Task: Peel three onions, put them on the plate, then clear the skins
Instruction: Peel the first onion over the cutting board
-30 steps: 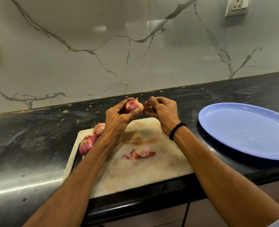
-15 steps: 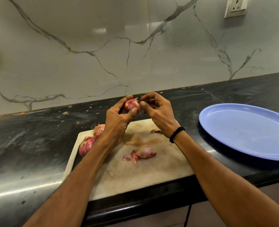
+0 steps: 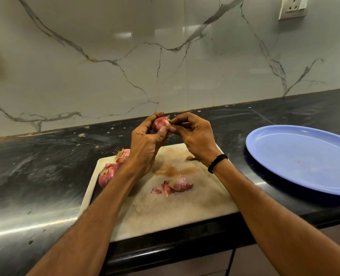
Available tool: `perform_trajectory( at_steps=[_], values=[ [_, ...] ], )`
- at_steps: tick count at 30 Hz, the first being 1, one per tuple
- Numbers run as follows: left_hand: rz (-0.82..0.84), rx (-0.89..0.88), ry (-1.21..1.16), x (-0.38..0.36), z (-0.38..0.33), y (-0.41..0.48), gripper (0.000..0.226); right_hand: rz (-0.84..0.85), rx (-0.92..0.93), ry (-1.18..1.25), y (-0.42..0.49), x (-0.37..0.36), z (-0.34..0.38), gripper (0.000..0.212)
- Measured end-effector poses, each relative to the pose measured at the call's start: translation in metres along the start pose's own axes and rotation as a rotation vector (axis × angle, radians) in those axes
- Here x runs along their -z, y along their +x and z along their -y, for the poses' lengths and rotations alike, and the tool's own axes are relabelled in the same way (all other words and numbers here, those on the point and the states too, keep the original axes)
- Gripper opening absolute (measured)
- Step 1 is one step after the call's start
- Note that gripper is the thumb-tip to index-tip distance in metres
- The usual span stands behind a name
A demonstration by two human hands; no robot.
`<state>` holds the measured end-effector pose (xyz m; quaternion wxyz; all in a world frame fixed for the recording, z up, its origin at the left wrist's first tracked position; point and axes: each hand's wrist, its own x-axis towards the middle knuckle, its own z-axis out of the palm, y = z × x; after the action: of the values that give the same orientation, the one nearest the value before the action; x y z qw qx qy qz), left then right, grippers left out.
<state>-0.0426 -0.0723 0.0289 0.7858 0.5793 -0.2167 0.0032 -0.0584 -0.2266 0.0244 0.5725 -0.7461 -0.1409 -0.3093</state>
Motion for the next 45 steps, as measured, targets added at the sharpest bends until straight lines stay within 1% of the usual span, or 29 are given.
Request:
perform_trajectory(
  at_steps=[4,9,12,14,19,24,28,31,33,36,38,40,45],
  values=[
    [0.004,-0.003,0.039,-0.001,0.0,-0.001,0.051,-0.02,0.016,-0.015,0.001,0.002,-0.002,0.018],
    [0.004,-0.037,0.107,0.002,0.003,0.0,0.054,-0.043,-0.01,0.017,0.002,0.004,-0.002,0.015],
    [0.008,-0.064,0.171,0.003,0.004,0.001,0.046,-0.036,0.004,-0.001,0.002,0.006,-0.001,0.013],
    [0.007,-0.065,0.186,0.003,0.006,0.002,0.04,-0.036,0.026,-0.025,0.003,0.006,-0.001,0.012],
    [-0.015,-0.062,0.203,0.002,0.005,0.003,0.041,-0.044,0.078,-0.135,0.004,0.001,-0.002,0.01],
    [-0.045,-0.046,0.179,-0.004,0.003,0.0,0.042,-0.047,0.17,-0.283,0.003,-0.002,-0.001,0.004],
    [-0.063,-0.017,0.147,-0.003,0.002,0.0,0.045,0.024,0.213,-0.406,0.005,-0.005,0.001,0.009],
    [-0.074,0.003,0.108,-0.007,-0.002,-0.002,0.054,0.071,0.212,-0.439,0.012,-0.001,0.004,0.009],
    [-0.097,0.027,0.04,-0.008,-0.005,-0.001,0.047,0.082,0.227,-0.455,0.018,0.0,0.007,0.009],
    [-0.137,0.051,-0.044,-0.006,-0.007,0.003,0.034,0.049,0.241,-0.437,0.023,-0.005,0.008,0.009],
    [-0.159,0.051,-0.063,-0.005,-0.01,0.004,0.03,0.008,0.198,-0.379,0.022,-0.009,0.007,0.011],
    [-0.163,0.049,-0.079,-0.003,-0.012,0.006,0.028,-0.024,0.161,-0.32,0.022,-0.012,0.006,0.015],
    [-0.15,0.056,-0.11,-0.004,-0.014,0.005,0.033,-0.058,0.172,-0.281,0.016,-0.015,0.007,0.015]
  ],
)
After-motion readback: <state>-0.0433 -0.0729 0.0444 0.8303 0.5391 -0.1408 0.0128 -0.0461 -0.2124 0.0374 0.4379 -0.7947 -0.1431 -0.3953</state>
